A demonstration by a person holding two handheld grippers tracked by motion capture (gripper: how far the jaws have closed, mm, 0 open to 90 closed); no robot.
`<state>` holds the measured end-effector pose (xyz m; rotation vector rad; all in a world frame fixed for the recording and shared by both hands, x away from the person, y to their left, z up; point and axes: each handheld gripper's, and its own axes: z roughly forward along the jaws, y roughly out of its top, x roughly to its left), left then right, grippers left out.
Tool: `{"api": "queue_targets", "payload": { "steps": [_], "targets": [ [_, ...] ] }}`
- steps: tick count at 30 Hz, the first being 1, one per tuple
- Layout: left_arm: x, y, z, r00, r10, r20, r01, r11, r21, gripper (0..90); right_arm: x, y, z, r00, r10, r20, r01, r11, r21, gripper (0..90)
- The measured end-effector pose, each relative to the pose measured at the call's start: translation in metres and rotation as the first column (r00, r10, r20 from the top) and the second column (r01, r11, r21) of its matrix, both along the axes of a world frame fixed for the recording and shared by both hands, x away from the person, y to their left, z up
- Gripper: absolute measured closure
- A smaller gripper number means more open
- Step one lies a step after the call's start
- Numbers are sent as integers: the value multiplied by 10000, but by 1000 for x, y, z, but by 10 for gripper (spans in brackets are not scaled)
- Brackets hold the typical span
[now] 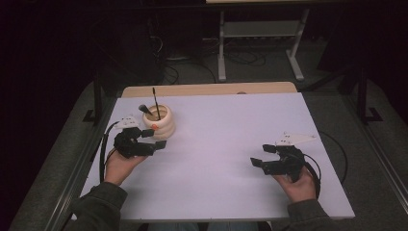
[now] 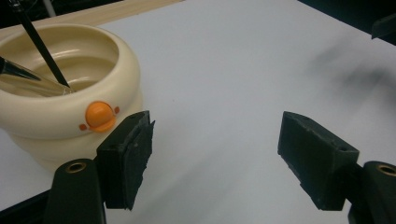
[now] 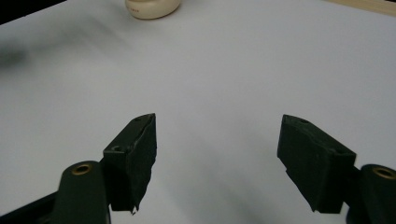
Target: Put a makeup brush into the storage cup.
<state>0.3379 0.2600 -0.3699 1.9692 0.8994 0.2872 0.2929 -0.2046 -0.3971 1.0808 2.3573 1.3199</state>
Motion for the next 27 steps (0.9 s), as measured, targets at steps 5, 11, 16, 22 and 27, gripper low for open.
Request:
{"api": "queue_targets", "payload": {
  "steps": [5, 11, 16, 22, 27],
  "targets": [
    [-9, -1, -3, 10000, -47, 81, 48, 9999, -109, 253, -1, -1, 0, 10000, -35, 2, 35, 10000, 30, 271],
    [-17, -2, -5, 9998, 3, 179, 0, 9999, -147, 242, -1, -2, 0, 10000, -67, 39, 67, 10000, 66, 268],
    [-23, -2, -5, 9996, -96, 261, 102, 9997, -235, 238, -2, -3, -1, 9999, -126, 78, 125, 9999, 64, 255],
    [-30, -3, -11, 9996, -98, 271, 102, 9999, -124, 224, -3, -5, 0, 9997, -203, 165, 201, 9997, 101, 243],
    [-38, -4, -14, 9992, -121, 376, 125, 9999, -90, 214, -5, -5, 1, 9994, -264, 241, 261, 9996, 140, 233]
  ]
}}
